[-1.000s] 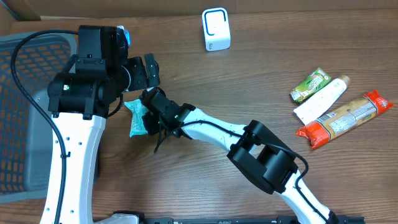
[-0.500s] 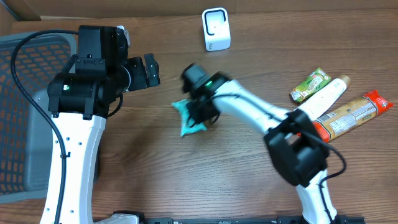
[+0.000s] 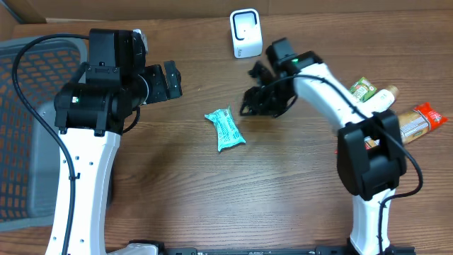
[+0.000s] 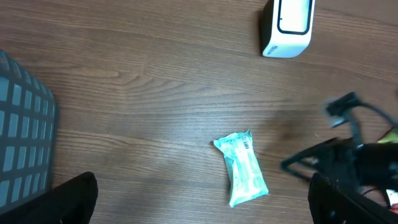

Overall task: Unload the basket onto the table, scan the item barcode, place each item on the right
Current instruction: 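Pull the mint packet right and set it down flat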

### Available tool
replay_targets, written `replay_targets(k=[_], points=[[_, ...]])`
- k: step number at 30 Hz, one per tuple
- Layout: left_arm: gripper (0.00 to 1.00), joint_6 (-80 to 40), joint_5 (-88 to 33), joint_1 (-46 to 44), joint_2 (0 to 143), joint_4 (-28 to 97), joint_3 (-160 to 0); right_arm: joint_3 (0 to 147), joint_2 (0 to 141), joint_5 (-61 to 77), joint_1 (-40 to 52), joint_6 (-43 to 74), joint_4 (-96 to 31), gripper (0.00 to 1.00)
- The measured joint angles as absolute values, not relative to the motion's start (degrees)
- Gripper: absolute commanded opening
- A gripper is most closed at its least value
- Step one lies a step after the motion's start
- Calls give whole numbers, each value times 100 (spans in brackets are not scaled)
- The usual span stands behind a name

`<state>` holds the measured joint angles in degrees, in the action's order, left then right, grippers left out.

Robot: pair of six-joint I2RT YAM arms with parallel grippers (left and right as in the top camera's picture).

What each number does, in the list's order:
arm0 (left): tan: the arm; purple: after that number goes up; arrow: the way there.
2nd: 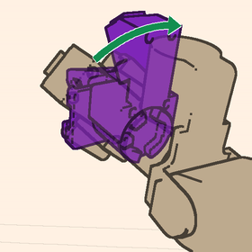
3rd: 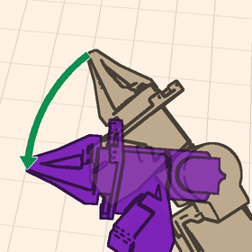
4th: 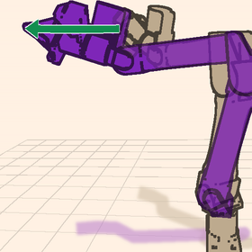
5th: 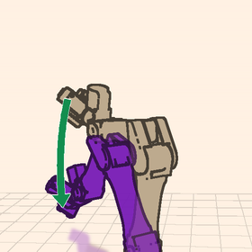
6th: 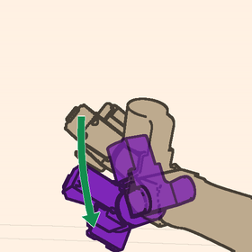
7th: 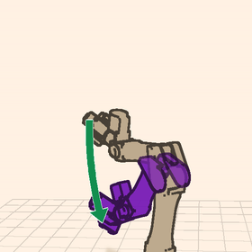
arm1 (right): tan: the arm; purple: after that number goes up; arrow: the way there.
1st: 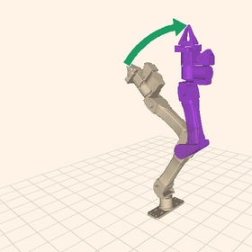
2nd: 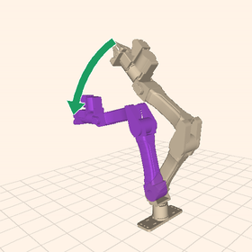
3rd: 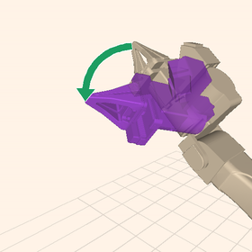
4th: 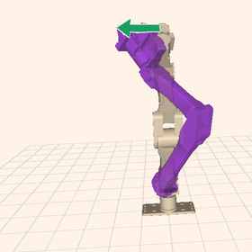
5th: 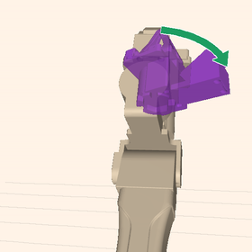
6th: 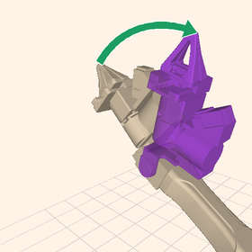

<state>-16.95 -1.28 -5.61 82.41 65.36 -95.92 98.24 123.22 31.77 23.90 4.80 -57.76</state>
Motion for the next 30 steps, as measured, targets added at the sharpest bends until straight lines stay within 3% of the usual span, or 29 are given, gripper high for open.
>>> replay_targets(k=[11,30], points=[[99,-1695,-128,-561,8241,6536,-9592,9686,12322,3076,4003,1203,-5105,66],[100,-1695,-128,-561,8241,6536,-9592,9253,12320,1540,3701,1951,-5671,66]])
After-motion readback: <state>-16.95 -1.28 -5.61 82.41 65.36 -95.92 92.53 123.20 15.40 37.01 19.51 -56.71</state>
